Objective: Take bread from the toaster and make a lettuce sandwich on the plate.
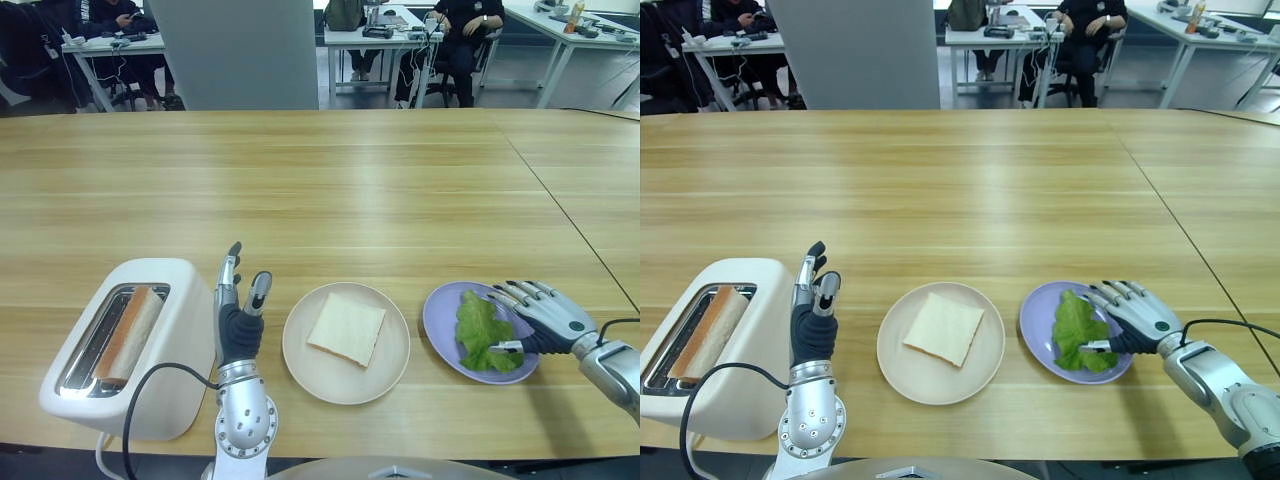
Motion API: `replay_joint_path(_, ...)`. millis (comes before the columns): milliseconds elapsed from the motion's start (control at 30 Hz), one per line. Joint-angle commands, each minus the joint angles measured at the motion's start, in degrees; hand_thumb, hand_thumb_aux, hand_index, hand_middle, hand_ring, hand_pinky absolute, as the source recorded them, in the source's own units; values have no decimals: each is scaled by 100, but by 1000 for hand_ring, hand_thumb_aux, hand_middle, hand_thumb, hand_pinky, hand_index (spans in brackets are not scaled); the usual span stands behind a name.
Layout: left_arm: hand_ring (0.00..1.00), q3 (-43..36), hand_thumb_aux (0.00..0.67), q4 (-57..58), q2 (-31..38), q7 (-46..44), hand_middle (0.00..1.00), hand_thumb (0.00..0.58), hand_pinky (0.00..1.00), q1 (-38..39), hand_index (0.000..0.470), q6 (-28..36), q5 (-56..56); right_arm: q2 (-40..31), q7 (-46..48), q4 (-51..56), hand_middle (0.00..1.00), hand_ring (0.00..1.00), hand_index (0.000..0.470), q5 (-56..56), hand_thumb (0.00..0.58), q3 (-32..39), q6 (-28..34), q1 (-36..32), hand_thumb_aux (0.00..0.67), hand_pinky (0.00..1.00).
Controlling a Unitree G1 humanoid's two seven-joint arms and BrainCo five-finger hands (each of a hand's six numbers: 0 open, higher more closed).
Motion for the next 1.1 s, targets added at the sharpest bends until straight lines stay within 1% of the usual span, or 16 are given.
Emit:
replay_joint_path(33,118,-359,0,118,-264,1,118,0,118,131,0,-7,118,-182,-591,777,35,35,0,-267,0,313,-245,-391,0,35)
replay_joint_path(200,114,-362,0,160,-345,56,114,0,114,213,0,-56,132,-276,-1334,1332,43,43,0,-531,0,709,-480,-753,0,43)
replay_joint_path(367,114,-396,0,285,-373,79,114,0,114,235,0,-112,124,-296,-1770,1574,39,39,0,-684,0,984,-431,-864,0,39)
replay_joint_path(567,114,-385,0,401,-388,103,114,0,114,222,0,-142,103,-335,-2005,1492,47,47,0,-701,0,1129,-453,-848,0,47)
replay_joint_path(867,118,-499,0,592,-424,119,118,0,118,199,0,-168,106,-311,-2119,1578,47,47,0,-748,0,1320,-362,-860,0,47)
replay_joint_path(900,122,-496,0,616,-426,118,122,0,122,193,0,-178,100,-311,-2120,1575,59,59,18,-744,45,1332,-354,-861,26,59)
replay_joint_path(933,118,-484,0,637,-426,118,118,0,118,187,0,-188,93,-313,-2122,1577,67,67,137,-738,294,1345,-344,-869,200,67)
replay_joint_path(967,118,-469,0,657,-424,114,118,0,118,179,0,-197,82,-320,-2131,1568,67,67,137,-731,294,1353,-327,-866,200,67)
replay_joint_path(1000,118,-453,0,674,-423,110,118,0,118,173,0,-205,70,-324,-2140,1560,75,75,245,-728,454,1361,-310,-865,357,75)
replay_joint_path(1033,118,-441,0,691,-422,105,118,0,118,166,0,-210,61,-326,-2150,1556,94,94,388,-727,566,1368,-293,-863,565,94)
replay_joint_path(1067,118,-432,0,702,-421,101,118,0,118,161,0,-213,56,-327,-2155,1553,102,102,460,-723,580,1372,-281,-863,670,102)
replay_joint_path(1100,118,-426,0,710,-421,101,118,0,118,159,0,-217,52,-326,-2162,1558,110,110,460,-720,580,1379,-270,-868,670,110)
